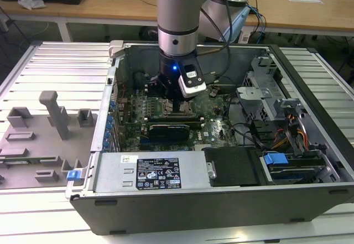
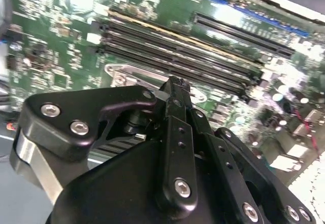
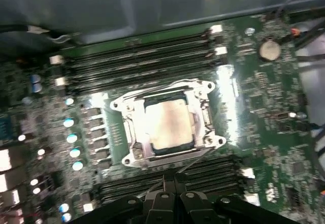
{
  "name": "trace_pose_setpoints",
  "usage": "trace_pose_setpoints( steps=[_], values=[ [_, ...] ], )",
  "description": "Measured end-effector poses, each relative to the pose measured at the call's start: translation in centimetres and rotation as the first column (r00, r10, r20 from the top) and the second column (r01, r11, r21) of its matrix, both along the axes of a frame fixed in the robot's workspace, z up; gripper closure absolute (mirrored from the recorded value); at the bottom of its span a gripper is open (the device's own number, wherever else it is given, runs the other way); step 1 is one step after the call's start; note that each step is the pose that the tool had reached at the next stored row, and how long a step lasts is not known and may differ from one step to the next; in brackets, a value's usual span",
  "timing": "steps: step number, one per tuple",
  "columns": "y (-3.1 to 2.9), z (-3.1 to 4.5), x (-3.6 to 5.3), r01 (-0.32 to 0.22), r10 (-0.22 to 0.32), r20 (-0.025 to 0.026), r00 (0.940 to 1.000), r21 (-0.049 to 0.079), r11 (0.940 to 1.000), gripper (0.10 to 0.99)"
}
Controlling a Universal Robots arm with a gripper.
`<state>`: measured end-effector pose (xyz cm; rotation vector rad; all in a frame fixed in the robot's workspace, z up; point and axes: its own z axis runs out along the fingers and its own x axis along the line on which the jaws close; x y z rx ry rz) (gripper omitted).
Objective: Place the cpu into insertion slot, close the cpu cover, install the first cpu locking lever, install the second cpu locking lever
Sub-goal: 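Install the second cpu locking lever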
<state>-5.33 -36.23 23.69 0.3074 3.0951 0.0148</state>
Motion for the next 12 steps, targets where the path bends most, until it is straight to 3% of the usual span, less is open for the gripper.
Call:
trace_pose_setpoints(
  steps=[3, 5, 9, 12],
  values=[
    [0.0, -0.01, -0.07, -0.009, 0.009, -0.0003, 1.0, 0.0, 1.0, 0.98],
    [0.0, -0.12, -0.07, -0.049, 0.049, -0.0002, 0.9988, 0.0, 0.9988, 0.98],
    [0.0, -0.52, -0.08, -0.131, 0.131, -0.0002, 0.9914, 0.0, 0.9914, 0.98],
    [-0.08, -0.95, -0.31, -0.172, 0.172, 0.0018, 0.985, 0.013, 0.985, 0.98]
  ],
)
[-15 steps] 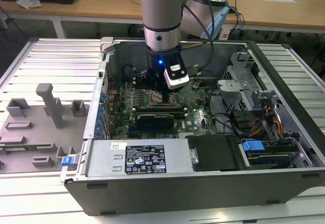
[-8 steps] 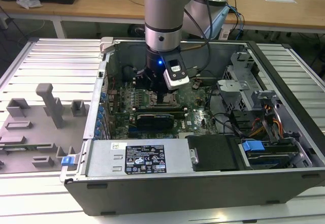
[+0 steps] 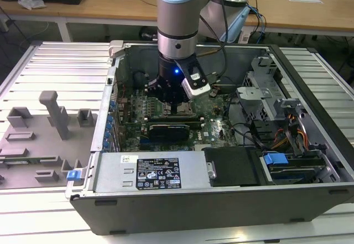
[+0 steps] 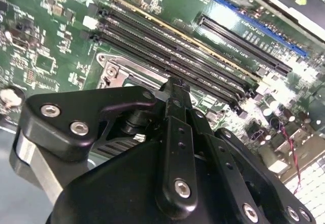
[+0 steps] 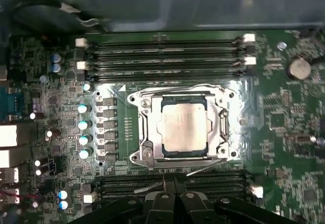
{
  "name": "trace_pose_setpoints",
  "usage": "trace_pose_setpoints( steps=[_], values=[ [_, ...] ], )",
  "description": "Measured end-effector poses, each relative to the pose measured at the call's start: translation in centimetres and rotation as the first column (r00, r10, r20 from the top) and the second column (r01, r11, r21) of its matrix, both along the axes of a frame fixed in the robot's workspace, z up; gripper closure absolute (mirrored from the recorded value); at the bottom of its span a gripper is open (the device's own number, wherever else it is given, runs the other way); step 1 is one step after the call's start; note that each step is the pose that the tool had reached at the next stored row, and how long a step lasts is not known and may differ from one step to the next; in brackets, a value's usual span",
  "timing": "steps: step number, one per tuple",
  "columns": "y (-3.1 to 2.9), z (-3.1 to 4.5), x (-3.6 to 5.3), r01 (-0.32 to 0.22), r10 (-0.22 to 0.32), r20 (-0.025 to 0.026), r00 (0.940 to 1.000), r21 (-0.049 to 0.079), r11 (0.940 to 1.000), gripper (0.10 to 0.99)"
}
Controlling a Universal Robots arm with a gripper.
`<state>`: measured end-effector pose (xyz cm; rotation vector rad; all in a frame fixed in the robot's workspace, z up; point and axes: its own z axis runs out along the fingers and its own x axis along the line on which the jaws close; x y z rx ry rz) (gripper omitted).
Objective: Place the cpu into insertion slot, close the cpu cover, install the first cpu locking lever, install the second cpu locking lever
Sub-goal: 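Install the second cpu locking lever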
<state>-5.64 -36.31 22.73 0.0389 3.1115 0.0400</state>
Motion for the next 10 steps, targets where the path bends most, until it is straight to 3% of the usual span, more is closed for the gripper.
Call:
trace_pose_setpoints(
  steps=[9, 10],
  values=[
    [-1.25, -0.86, -0.95, -0.019, 0.019, 0.0011, 0.9998, 0.067, 0.9975, 0.98],
    [-1.42, -0.99, -1.11, -0.019, 0.019, 0.0013, 0.9998, 0.081, 0.9965, 0.98]
  ],
)
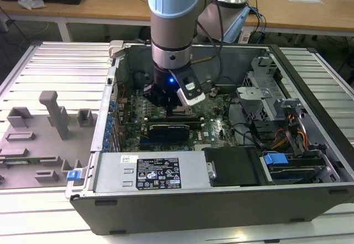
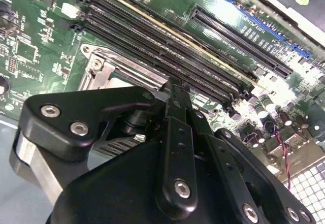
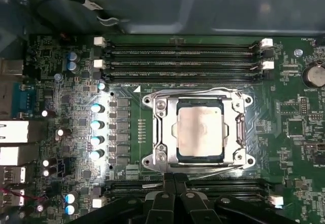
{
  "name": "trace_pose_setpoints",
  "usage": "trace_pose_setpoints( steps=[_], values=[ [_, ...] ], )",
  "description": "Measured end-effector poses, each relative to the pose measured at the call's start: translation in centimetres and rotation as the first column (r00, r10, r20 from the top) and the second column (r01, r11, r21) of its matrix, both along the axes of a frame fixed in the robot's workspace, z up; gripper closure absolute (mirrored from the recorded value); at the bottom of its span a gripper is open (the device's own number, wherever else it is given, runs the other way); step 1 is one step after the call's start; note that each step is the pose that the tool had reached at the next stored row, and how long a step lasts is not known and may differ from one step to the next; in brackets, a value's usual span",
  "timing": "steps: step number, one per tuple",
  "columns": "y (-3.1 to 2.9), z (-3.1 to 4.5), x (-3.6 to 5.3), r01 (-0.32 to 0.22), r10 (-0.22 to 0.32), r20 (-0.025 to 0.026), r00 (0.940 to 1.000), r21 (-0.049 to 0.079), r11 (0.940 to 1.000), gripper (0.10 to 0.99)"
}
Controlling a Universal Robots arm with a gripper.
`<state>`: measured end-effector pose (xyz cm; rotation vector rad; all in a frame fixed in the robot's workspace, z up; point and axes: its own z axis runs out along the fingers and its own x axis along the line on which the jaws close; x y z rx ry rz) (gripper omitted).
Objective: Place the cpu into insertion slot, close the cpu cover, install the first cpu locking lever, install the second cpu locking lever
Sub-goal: 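Install the second cpu locking lever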
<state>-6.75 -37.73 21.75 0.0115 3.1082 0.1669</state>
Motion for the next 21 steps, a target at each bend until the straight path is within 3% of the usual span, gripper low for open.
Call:
trace_pose_setpoints(
  steps=[4, 11, 18, 21],
  values=[
    [-0.75, -0.37, -0.42, 0.0, 0.0, 0.0, 1.0, 0.026, 0.9997, 0.98],
    [-1.01, -1.04, -1.14, 0.0, 0.0, 0.0001, 1.0, 0.067, 0.9977, 0.98],
    [-0.99, -1.76, -1.3, 0.0, 0.0, 0.0006, 1.0, 0.095, 0.9955, 0.98],
    [-0.99, -1.79, -1.42, 0.0, 0.0, 0.0001, 1.0, 0.099, 0.9951, 0.98]
  ],
)
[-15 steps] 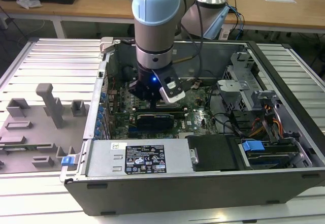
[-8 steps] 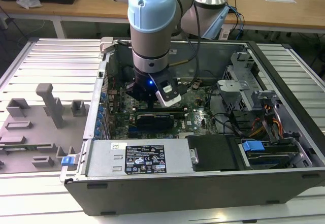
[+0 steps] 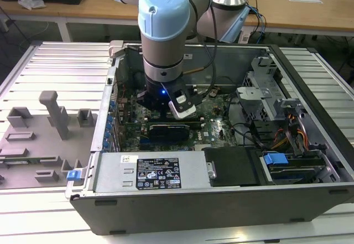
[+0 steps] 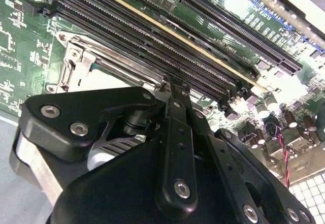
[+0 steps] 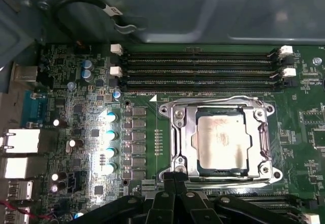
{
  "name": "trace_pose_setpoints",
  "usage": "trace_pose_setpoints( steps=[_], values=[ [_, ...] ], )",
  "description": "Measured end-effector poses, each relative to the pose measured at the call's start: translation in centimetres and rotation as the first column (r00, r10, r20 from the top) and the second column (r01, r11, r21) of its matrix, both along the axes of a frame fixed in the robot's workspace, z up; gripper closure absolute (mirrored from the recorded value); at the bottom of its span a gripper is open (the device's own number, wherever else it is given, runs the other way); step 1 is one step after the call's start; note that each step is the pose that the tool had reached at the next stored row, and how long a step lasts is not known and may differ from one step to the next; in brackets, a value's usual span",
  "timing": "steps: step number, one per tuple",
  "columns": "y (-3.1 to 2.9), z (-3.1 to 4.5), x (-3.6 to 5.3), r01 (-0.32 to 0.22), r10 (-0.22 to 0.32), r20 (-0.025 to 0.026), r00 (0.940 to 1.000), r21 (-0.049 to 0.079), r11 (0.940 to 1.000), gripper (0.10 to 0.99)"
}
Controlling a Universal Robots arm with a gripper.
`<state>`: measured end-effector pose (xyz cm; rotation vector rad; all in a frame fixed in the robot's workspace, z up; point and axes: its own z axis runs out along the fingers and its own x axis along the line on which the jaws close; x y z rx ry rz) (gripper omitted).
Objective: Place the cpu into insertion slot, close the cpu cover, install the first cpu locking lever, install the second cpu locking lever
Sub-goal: 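Install the second cpu locking lever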
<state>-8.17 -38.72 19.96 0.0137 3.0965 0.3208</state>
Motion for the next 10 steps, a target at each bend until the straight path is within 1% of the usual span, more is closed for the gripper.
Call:
trace_pose_setpoints(
  steps=[2, 4, 5, 7, 10],
  values=[
    [-0.01, 0.12, -0.01, 0.0, 0.0, 0.0, 1.0, -0.001, 1.0, 0.98],
    [0.01, 1.01, 0.0, 0.0, 0.0, 0.0002, 1.0, -0.007, 1.0, 0.98],
    [0.03, 1.28, -0.01, 0.0, 0.0, 0.0003, 1.0, -0.01, 1.0, 0.98],
    [0.05, 1.28, -0.01, 0.0, 0.0, 0.0009, 1.0, -0.01, 0.9999, 0.98],
    [0.06, 1.05, -0.06, 0.0, 0.0, 0.0042, 1.0, -0.01, 0.9999, 0.98]
  ],
)
